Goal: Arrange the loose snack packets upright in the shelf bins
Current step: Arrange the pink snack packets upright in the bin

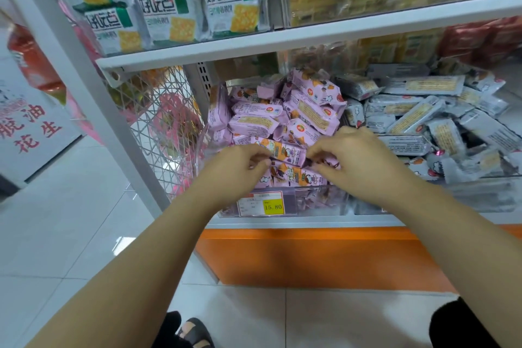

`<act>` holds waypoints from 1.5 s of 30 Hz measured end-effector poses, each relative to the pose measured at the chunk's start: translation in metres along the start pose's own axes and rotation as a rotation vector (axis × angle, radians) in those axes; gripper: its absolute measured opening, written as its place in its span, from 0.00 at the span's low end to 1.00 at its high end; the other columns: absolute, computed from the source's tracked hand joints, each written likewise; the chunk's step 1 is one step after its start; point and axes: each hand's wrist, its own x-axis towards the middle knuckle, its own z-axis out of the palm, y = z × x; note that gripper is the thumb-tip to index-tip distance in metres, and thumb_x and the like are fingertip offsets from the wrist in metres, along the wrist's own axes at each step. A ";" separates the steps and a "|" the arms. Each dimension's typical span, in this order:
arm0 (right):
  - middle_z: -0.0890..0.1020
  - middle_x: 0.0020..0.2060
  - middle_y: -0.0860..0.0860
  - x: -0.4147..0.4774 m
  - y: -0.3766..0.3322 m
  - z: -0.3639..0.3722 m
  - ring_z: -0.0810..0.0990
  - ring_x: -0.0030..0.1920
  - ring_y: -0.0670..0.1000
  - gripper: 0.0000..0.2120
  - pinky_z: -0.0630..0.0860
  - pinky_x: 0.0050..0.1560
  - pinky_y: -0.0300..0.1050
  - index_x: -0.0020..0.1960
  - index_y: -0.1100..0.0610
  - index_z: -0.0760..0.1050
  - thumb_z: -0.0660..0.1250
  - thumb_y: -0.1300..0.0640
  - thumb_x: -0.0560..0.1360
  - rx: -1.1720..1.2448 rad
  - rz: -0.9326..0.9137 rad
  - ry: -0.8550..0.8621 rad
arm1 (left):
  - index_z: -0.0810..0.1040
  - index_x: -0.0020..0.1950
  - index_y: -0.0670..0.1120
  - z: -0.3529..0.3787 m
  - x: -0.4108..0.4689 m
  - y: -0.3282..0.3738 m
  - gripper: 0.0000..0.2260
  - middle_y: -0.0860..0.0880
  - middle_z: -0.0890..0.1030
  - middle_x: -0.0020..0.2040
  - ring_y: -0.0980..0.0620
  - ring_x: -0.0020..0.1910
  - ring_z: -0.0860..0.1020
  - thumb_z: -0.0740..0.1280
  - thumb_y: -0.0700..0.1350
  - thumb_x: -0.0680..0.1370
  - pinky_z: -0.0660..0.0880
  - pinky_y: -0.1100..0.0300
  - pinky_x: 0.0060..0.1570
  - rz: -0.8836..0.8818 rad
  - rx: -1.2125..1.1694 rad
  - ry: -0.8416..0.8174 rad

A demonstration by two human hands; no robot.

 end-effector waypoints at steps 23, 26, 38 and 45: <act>0.77 0.53 0.46 -0.008 0.014 0.006 0.70 0.59 0.49 0.13 0.52 0.52 0.38 0.61 0.41 0.76 0.62 0.46 0.77 -0.062 -0.076 -0.080 | 0.72 0.57 0.50 0.002 0.020 0.020 0.16 0.50 0.80 0.46 0.52 0.45 0.78 0.72 0.51 0.74 0.71 0.60 0.39 -0.194 -0.156 -0.125; 0.77 0.52 0.46 -0.008 0.015 0.006 0.70 0.59 0.48 0.13 0.52 0.52 0.38 0.60 0.41 0.77 0.62 0.46 0.77 -0.057 -0.074 -0.066 | 0.72 0.55 0.50 0.002 0.016 0.018 0.14 0.50 0.80 0.43 0.53 0.43 0.79 0.72 0.50 0.74 0.73 0.60 0.42 -0.151 -0.174 -0.108; 0.81 0.44 0.48 -0.009 0.013 0.007 0.74 0.53 0.49 0.11 0.56 0.54 0.41 0.57 0.46 0.80 0.65 0.50 0.76 -0.014 -0.082 0.001 | 0.73 0.52 0.54 0.000 0.008 0.016 0.15 0.51 0.75 0.47 0.55 0.45 0.78 0.75 0.44 0.71 0.69 0.73 0.38 0.043 -0.181 0.019; 0.81 0.46 0.46 -0.011 0.014 0.004 0.73 0.55 0.47 0.10 0.53 0.53 0.38 0.57 0.45 0.80 0.65 0.50 0.77 0.018 -0.068 -0.007 | 0.78 0.53 0.54 -0.007 0.009 0.017 0.20 0.59 0.80 0.47 0.56 0.44 0.76 0.71 0.60 0.64 0.72 0.62 0.47 0.082 -0.193 -0.028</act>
